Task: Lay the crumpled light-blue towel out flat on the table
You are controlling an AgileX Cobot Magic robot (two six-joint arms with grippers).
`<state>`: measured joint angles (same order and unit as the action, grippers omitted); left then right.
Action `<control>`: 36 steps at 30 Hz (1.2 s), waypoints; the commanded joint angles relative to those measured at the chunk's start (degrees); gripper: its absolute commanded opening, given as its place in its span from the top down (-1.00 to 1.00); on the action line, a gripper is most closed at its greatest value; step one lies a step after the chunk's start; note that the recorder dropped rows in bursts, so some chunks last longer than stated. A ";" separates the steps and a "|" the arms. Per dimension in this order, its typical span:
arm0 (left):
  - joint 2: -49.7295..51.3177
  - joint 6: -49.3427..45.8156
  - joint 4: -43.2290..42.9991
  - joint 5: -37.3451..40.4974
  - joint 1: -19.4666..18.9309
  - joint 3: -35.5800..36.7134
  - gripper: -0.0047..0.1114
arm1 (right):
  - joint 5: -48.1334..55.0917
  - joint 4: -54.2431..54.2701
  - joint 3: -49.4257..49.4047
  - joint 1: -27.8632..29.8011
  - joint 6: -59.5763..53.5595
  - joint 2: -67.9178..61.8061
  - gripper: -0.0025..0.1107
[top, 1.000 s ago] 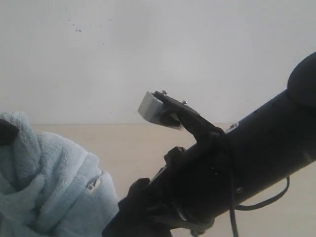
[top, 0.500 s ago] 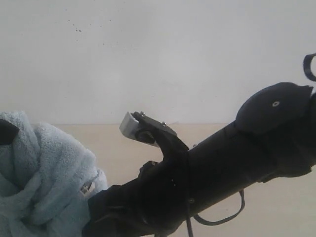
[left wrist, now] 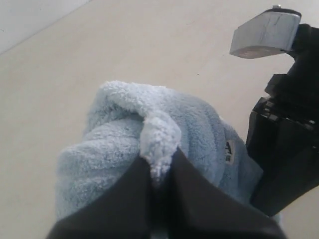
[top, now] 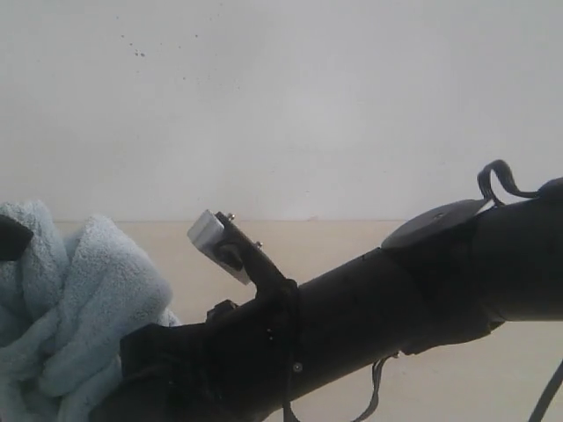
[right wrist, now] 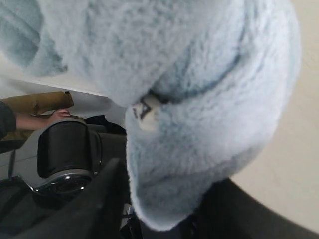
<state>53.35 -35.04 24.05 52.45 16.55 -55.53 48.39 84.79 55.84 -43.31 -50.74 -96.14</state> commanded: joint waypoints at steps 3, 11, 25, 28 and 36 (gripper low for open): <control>-0.35 0.49 -0.03 -0.14 0.02 0.12 0.85 | -0.71 1.80 0.25 -0.01 -1.51 0.18 0.96; -0.35 24.14 -27.97 -6.05 0.02 0.24 0.85 | -2.51 1.44 0.25 9.72 -1.67 1.85 0.96; -0.35 42.11 -47.59 -17.38 0.02 14.18 0.85 | 1.11 -31.43 -0.62 49.55 12.87 13.54 0.96; -0.35 51.18 -57.70 -15.32 -0.74 14.59 0.85 | 0.17 -32.08 -0.88 54.76 12.75 15.65 0.96; -0.35 64.73 -78.79 -10.45 -3.44 14.49 0.85 | -4.18 -39.24 -0.88 61.70 15.89 16.10 0.96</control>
<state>53.35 26.54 -42.74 30.95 15.54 -41.24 57.10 54.14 54.81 14.44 -38.12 -80.12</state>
